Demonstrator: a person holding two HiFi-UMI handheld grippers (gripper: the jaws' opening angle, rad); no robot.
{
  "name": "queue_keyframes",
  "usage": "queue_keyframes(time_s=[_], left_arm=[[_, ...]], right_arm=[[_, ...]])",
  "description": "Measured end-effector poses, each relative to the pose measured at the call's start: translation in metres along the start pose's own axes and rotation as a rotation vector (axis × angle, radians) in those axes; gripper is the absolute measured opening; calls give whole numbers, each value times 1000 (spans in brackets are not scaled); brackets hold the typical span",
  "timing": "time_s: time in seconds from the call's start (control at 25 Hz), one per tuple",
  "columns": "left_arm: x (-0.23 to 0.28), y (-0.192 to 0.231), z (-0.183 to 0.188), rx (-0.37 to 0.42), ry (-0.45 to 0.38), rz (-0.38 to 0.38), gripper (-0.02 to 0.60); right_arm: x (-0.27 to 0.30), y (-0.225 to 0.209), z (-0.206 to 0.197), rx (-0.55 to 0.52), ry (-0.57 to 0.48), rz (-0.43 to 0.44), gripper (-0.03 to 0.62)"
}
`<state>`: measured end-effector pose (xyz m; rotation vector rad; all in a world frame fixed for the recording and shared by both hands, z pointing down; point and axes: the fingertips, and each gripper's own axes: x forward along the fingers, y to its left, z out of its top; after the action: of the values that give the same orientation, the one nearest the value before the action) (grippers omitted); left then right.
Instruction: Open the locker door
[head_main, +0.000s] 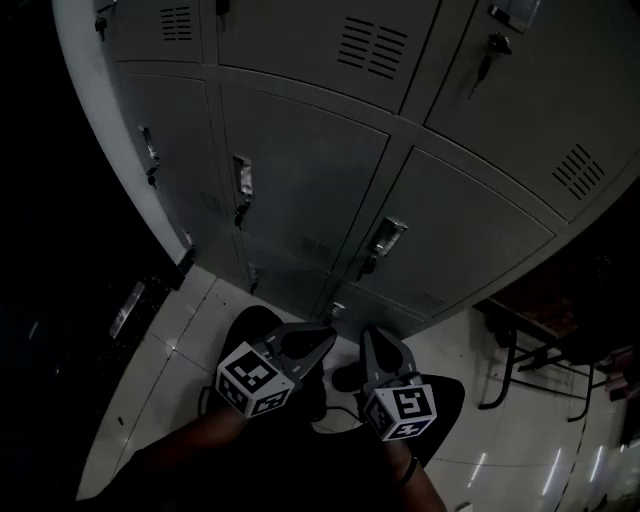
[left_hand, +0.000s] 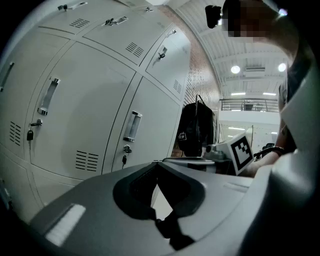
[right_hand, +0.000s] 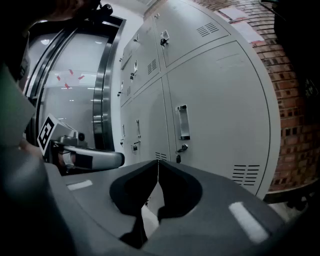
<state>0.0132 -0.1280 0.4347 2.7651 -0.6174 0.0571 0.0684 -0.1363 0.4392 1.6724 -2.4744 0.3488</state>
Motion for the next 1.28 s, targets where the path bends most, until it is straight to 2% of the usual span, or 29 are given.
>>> queue_keyframes(time_s=[0.16,0.24,0.36,0.48,0.76,0.84,0.88,1.28], left_arm=[[-6,5,-11,-21,26,-7,14],[-10,5,-16,-28,40,-7,42],[-14,3,-19,-38,38,-13,71],[-17,0,-20,-39,37,-15,72],[-31,10,-15,-65,-1,29,66],[-35,15,-14,-72,-9,47,61],[-37,17,-13,-72,-11,53,58],[-45,26,-10,-70,-22,90,49]], right_arm=[[28,-17,18,-7,-31,-37,67],[45,-26,33,-27,-55,-59,88],[72,-36,62,-63,-98,-89,105],[93,-43,80,-104,-112,-121,119],[118,-51,97,-90,-133,-201,112],[119,-55,98,-89,-139,-229,66],[119,-56,99,-92,-142,-234,66],[105,-42,94,-97,-136,-161,55]])
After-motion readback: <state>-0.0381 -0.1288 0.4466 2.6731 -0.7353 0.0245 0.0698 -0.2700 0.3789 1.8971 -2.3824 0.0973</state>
